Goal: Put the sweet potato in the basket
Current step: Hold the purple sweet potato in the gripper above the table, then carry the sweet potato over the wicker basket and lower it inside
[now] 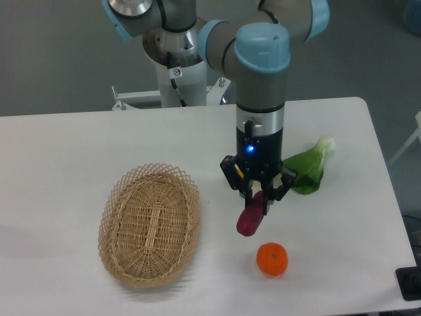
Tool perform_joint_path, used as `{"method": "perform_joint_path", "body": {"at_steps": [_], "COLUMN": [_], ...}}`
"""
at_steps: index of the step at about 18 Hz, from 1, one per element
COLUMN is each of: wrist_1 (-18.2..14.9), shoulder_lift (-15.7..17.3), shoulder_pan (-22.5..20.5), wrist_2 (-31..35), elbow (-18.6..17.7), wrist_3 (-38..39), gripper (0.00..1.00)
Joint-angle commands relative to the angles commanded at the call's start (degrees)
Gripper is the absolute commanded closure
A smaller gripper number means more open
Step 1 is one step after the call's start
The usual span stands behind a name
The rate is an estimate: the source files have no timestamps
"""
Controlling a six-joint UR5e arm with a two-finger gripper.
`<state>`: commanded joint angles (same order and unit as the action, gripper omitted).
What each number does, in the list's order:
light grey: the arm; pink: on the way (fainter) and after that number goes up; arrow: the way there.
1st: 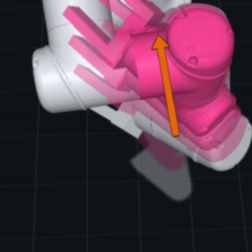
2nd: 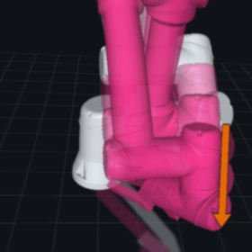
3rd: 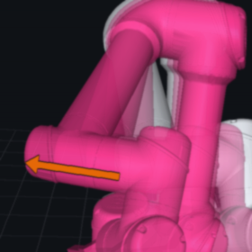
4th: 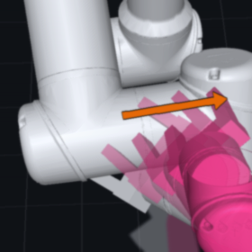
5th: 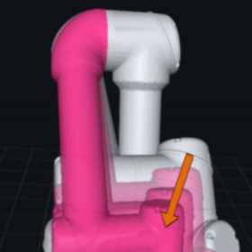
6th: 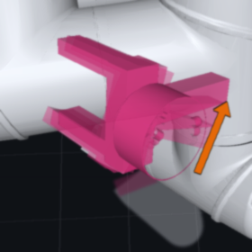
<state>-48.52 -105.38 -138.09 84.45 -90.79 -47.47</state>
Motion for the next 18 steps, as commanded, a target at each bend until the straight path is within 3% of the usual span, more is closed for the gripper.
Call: {"method": "perform_joint_path", "body": {"at_steps": [5, 10, 18], "wrist_1": [0.53, 0.97, 1.14], "shoulder_lift": [-1.76, -4.74, -9.14], "shoulder_pan": [7.47, 14.5, 19.35], "wrist_2": [5.98, 10.9, 17.42], "elbow": [0.0, -1.22, -4.92], "wrist_3": [11.77, 18.11, 12.67], "gripper": [0.77, 0.77, 0.77]}}
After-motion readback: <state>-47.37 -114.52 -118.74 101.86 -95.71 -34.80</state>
